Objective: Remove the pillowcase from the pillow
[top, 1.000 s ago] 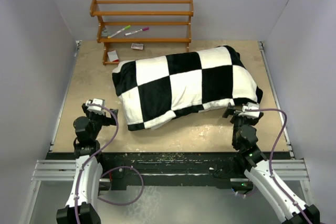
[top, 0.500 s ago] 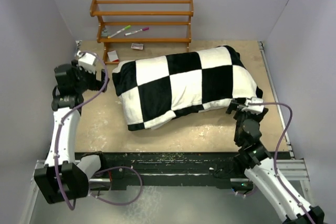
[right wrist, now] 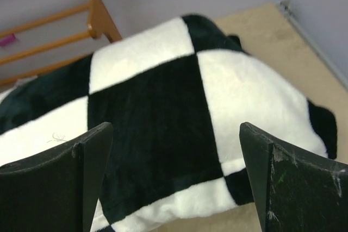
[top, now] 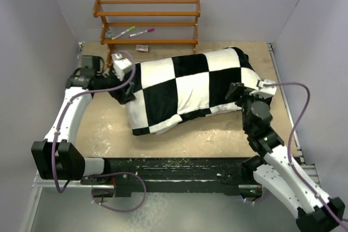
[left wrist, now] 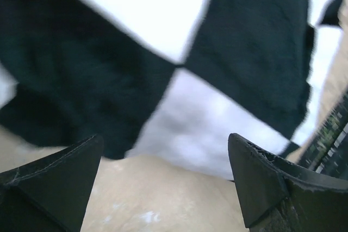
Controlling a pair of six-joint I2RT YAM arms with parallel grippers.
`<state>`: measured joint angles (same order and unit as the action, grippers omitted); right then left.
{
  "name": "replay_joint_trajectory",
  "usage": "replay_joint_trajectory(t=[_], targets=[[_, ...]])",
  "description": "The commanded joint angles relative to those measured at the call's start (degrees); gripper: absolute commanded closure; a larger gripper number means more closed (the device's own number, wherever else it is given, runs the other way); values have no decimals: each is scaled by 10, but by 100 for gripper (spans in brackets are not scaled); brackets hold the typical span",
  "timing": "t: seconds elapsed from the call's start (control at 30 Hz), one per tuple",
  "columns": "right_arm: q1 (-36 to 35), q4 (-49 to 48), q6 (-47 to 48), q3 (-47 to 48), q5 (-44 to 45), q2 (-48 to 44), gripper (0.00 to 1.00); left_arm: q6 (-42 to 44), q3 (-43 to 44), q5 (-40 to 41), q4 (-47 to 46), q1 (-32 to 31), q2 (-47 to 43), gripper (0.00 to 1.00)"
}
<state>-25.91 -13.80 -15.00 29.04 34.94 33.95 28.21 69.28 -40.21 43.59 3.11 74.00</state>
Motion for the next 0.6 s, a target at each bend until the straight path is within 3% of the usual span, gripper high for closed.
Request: replay_joint_trajectory(t=[0.0,0.2,0.37,0.57], targets=[[1,104,-134,76,14,90,0,79,-17,22,66,-98,1,1],[1,38,-76,56,-148,88,0,125,-62,68,70,-181,-11,1],[-9,1,-43,42,-215,104,0,149,-120,120,51,-243,-39,1],[-160,20,-7,71,-105,169,0,176,-178,182,23,-290,-96,1]])
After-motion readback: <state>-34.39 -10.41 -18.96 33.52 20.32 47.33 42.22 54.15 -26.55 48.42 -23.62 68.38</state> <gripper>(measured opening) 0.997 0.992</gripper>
